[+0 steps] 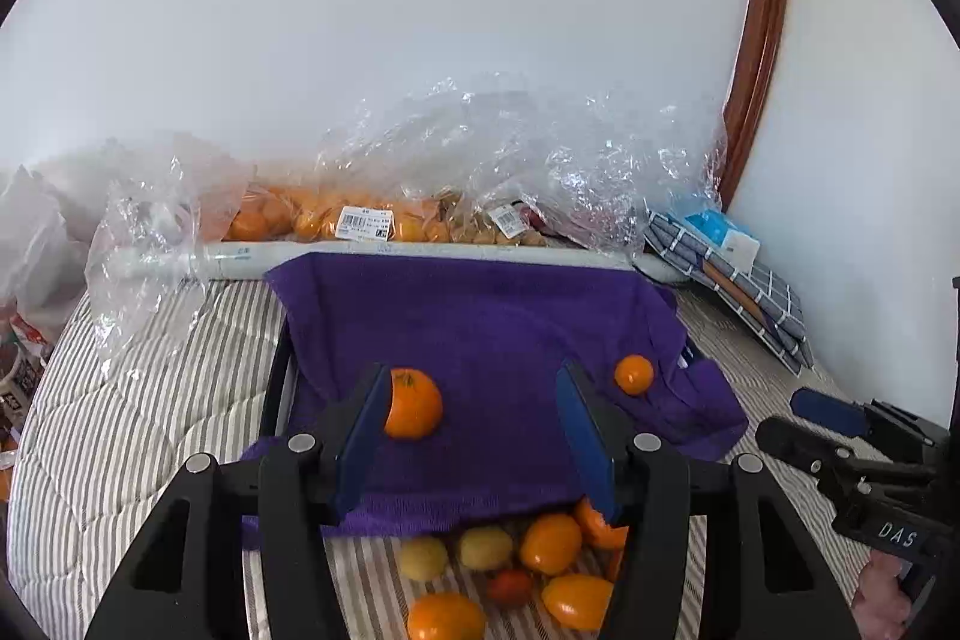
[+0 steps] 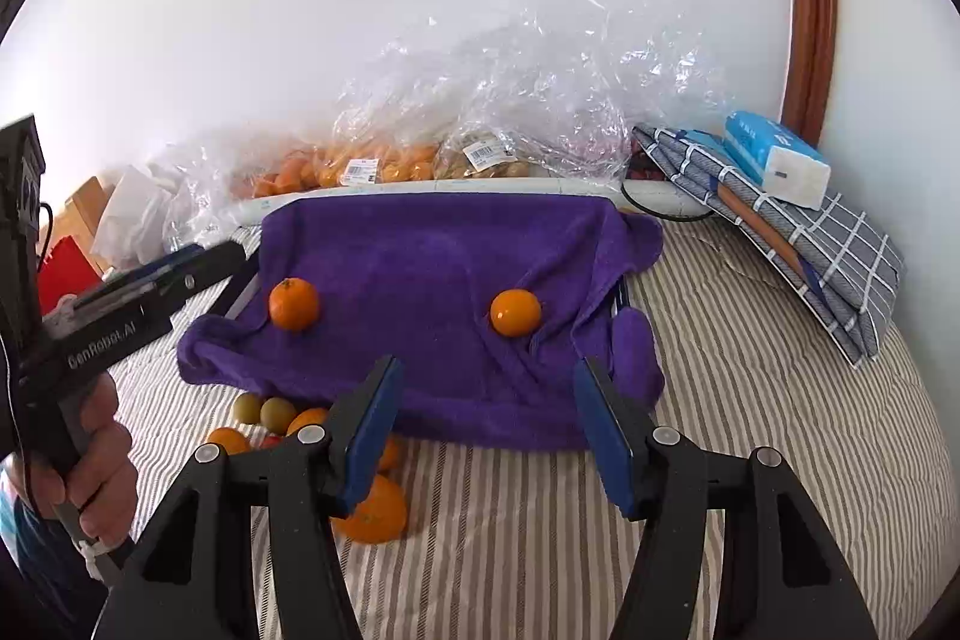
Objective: Organize fruits
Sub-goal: 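Open both grippers to set the oranges on the towel, then withdraw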
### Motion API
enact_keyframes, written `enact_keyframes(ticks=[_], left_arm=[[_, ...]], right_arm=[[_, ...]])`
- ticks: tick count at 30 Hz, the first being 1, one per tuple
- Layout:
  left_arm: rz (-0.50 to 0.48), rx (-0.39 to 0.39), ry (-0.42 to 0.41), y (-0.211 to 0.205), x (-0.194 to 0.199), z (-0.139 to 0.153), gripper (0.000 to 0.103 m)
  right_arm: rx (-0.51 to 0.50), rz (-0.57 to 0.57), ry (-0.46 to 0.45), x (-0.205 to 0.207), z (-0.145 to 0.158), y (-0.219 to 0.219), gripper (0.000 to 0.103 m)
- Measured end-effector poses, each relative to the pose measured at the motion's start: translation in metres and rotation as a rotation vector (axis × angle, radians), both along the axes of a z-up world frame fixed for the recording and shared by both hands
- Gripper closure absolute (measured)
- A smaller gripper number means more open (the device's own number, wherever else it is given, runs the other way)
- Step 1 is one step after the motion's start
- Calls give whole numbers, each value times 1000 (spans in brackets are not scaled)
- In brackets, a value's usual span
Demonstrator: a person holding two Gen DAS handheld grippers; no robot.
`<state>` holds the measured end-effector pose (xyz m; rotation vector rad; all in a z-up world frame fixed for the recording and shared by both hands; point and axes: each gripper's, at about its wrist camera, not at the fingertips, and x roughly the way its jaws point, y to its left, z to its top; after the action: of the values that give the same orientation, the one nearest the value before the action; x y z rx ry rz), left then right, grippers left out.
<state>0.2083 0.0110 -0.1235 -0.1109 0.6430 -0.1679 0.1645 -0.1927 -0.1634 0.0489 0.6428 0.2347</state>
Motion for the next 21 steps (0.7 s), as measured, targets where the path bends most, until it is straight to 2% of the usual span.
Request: enact_keyframes(ticks=[3,6,8,11,15,21], left_arm=[[6,38,34,4,-15,-5,48],[11,34,54,15,-33,-6,48],[34,55,56,23,-44,-7,48],[73,69,63,36,-59,-12,48],[110,87,97,53,-71,-24,48],[123,67,149,70,-77,-42,48]], right_arm=[[-8,-8,-18,-16,0,3,43],[-49,-30,-36,-29,0,9,43],[-31,-22,-37,-37,-2,10,43],[-2,-20,-32,-46,-6,9,43],[-14,-39,-21,-53,-17,14,43],[-17,-30,24,-55,-35,22,43]])
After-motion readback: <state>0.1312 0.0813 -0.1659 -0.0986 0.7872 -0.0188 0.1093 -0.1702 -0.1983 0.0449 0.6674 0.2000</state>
